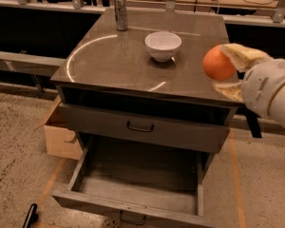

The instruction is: Pick orange from middle drawer and place on counter

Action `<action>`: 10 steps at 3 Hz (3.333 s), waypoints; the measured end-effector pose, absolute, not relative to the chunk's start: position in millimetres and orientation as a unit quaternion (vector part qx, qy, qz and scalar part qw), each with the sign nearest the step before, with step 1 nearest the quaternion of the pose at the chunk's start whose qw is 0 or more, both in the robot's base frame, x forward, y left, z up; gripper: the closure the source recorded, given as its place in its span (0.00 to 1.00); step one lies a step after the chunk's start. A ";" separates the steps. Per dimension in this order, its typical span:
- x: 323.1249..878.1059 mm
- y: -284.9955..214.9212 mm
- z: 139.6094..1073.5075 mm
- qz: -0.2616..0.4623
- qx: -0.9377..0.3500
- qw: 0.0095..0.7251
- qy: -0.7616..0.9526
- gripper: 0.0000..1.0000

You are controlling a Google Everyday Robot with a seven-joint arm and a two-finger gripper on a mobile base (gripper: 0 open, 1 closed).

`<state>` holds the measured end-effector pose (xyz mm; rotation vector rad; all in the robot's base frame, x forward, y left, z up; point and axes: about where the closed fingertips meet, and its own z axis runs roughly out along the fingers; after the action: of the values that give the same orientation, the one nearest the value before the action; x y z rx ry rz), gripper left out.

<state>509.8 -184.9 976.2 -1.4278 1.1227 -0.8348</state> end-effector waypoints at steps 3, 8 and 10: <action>558.6 -230.0 1024.6 -0.242 -0.576 0.651 0.430 1.00; 620.2 -237.3 999.1 -0.152 -0.558 0.688 0.438 1.00; 613.4 -241.3 984.1 -0.123 -0.527 0.679 0.495 1.00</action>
Offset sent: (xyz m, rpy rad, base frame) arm 0.1225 -0.0376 0.0216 0.4090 0.0416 0.3590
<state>613.4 -241.3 984.1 -1.1842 1.1119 -0.2757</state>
